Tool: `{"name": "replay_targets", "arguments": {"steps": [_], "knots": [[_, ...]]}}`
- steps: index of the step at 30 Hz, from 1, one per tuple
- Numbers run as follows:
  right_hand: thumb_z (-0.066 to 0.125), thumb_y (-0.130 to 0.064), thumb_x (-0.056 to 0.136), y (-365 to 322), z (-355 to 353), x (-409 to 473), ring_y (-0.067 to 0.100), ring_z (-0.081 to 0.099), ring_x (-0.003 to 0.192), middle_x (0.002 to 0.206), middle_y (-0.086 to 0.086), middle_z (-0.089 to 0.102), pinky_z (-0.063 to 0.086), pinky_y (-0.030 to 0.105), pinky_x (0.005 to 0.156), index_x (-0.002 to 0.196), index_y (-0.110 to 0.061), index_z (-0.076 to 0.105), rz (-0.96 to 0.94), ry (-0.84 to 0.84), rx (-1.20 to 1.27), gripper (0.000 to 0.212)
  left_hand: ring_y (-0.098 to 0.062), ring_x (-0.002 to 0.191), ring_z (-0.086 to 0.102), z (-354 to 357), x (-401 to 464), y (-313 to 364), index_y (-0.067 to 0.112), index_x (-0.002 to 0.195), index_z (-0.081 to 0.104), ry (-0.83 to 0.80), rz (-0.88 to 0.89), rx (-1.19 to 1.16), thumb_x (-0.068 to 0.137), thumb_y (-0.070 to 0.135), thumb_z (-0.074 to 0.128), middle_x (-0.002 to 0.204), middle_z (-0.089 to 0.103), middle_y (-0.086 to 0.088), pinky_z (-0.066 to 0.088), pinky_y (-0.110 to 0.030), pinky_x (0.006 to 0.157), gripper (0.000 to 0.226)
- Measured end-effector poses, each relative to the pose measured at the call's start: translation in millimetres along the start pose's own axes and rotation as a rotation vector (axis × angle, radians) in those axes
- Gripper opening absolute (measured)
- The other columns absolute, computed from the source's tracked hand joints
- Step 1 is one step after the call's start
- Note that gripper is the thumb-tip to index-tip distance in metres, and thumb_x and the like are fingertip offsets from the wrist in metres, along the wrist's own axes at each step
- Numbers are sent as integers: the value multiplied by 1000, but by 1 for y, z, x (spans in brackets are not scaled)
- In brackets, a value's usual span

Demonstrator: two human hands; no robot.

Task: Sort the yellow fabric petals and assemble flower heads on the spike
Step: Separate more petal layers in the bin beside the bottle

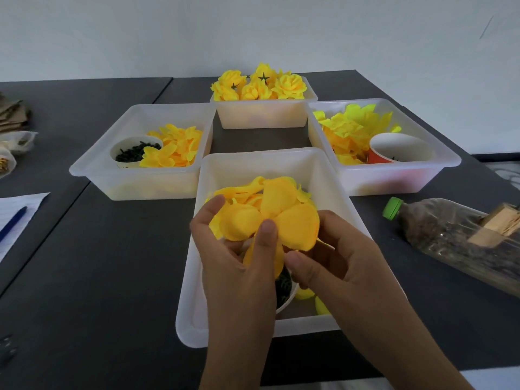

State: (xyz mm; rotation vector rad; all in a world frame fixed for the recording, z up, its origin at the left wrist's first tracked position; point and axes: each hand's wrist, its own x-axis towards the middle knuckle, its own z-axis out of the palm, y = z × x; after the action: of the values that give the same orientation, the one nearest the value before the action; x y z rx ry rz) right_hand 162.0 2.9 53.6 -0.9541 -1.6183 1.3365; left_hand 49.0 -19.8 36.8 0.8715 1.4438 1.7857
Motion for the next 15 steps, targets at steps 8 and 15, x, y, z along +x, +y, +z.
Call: {"name": "replay_targets", "arguments": {"steps": [8, 15], "knots": [[52, -35, 90, 3, -5, 3, 12, 56, 77, 80, -6, 57, 46, 31, 72, 92, -18, 55, 39, 192, -279, 17, -16, 133, 37, -5, 3, 4, 46, 113, 56, -147, 579, 814, 89, 44, 59, 146, 35, 10, 44, -34, 94, 24], [44, -47, 89, -3, -1, -7, 3, 56, 70, 75, -14, 59, 43, 17, 60, 91, -23, 52, -29, 93, -215, 25, -6, 94, 63, -1, 9, 16, 38, 109, 61, -237, 564, 758, 82, 48, 62, 107, 65, 22, 58, -38, 73, 28]]}}
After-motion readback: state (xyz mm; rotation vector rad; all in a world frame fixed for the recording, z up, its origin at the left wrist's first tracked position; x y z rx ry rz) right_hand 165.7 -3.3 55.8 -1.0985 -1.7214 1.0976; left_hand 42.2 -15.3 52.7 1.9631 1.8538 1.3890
